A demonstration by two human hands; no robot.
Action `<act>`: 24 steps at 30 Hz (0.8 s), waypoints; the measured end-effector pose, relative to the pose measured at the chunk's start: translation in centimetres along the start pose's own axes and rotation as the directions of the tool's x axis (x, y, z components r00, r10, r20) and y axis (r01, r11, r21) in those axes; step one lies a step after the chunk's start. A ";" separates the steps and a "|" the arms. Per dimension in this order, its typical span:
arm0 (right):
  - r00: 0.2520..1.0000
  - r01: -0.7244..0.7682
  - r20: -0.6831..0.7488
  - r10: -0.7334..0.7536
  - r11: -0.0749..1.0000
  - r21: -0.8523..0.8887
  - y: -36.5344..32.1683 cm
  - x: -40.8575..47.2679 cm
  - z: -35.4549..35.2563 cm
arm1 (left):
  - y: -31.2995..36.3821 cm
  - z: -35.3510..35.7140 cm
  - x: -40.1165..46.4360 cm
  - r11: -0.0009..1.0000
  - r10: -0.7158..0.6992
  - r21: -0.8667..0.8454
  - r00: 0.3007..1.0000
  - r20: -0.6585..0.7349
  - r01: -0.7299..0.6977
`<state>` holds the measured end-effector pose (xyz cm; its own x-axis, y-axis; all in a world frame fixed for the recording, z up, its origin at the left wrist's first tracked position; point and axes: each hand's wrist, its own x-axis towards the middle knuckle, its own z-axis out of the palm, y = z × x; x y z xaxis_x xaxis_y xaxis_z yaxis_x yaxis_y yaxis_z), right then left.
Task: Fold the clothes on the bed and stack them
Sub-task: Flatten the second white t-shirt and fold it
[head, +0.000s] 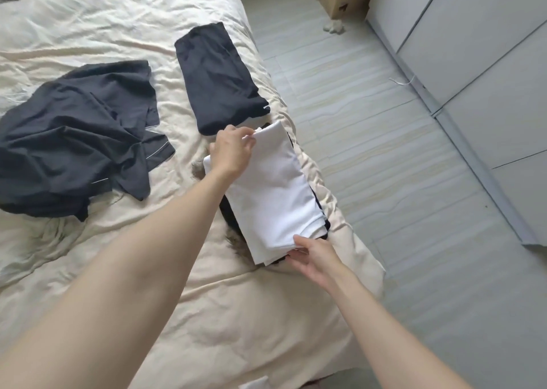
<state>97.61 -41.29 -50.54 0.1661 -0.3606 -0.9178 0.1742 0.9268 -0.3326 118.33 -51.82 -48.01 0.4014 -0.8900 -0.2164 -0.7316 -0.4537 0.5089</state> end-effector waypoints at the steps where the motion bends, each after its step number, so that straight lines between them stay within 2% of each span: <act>1: 0.998 0.029 -0.046 -0.031 0.998 -0.048 0.0 0.1 0.0 | -0.1 0.3 -0.3 0.999 0.019 0.027 1.000 -0.016 -0.018; 3: 0.960 0.126 -0.216 -0.181 0.961 -0.244 0.0 0.0 -0.1 | -0.5 0.8 -1.4 0.987 0.112 0.120 0.993 -0.039 -0.107; 5: 0.808 0.220 -0.366 -0.462 0.813 -0.539 0.2 -0.2 -0.2 | -1.2 1.3 -2.9 0.944 0.263 0.209 0.965 -0.005 -0.257; 6: 0.713 0.254 -0.349 -0.608 0.687 -0.681 0.1 -0.3 0.0 | -1.6 1.5 -3.5 0.905 0.335 0.259 0.940 0.060 -0.339; 8: 0.570 0.297 -0.169 -0.804 0.393 -0.870 -0.2 -0.4 0.7 | -2.4 2.3 -4.3 0.811 0.404 0.359 0.886 0.228 -0.462; 11: 0.474 0.263 0.151 -0.868 -0.024 -0.965 -0.5 0.2 1.1 | -3.2 3.5 -4.4 0.767 0.346 0.422 0.866 0.361 -0.483; 13: 0.510 0.284 0.374 -0.775 -0.258 -0.923 -0.2 0.9 1.1 | -3.6 4.2 -4.2 0.770 0.279 0.443 0.867 0.412 -0.459; 15: 0.621 0.326 0.501 -0.604 -0.382 -0.865 0.1 1.7 1.0 | -3.8 4.4 -3.9 0.765 0.243 0.461 0.864 0.441 -0.450; 17: 0.726 0.296 0.481 -0.491 -0.409 -0.863 0.2 2.4 0.9 | -3.7 4.2 -3.6 0.771 0.229 0.455 0.861 0.454 -0.445; 18: 0.757 0.272 0.456 -0.468 -0.408 -0.871 0.1 2.6 0.8 | -3.5 4.1 -3.7 0.775 0.222 0.450 0.858 0.463 -0.444; 20: 0.765 0.249 0.435 -0.474 -0.406 -0.880 -0.2 2.3 0.7 | -3.3 3.8 -4.6 0.793 0.194 0.440 0.859 0.473 -0.421; 24: 0.729 0.236 0.468 -0.500 -0.457 -0.857 -0.1 0.5 0.2 | -3.9 2.5 -8.8 0.886 0.130 0.358 0.899 0.418 -0.295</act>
<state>97.90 -41.57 -50.89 0.4880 -0.7752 -0.4010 -0.8724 -0.4196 -0.2506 116.22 -42.31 -50.16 0.0354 -0.8780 -0.4773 -0.9638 -0.1562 0.2159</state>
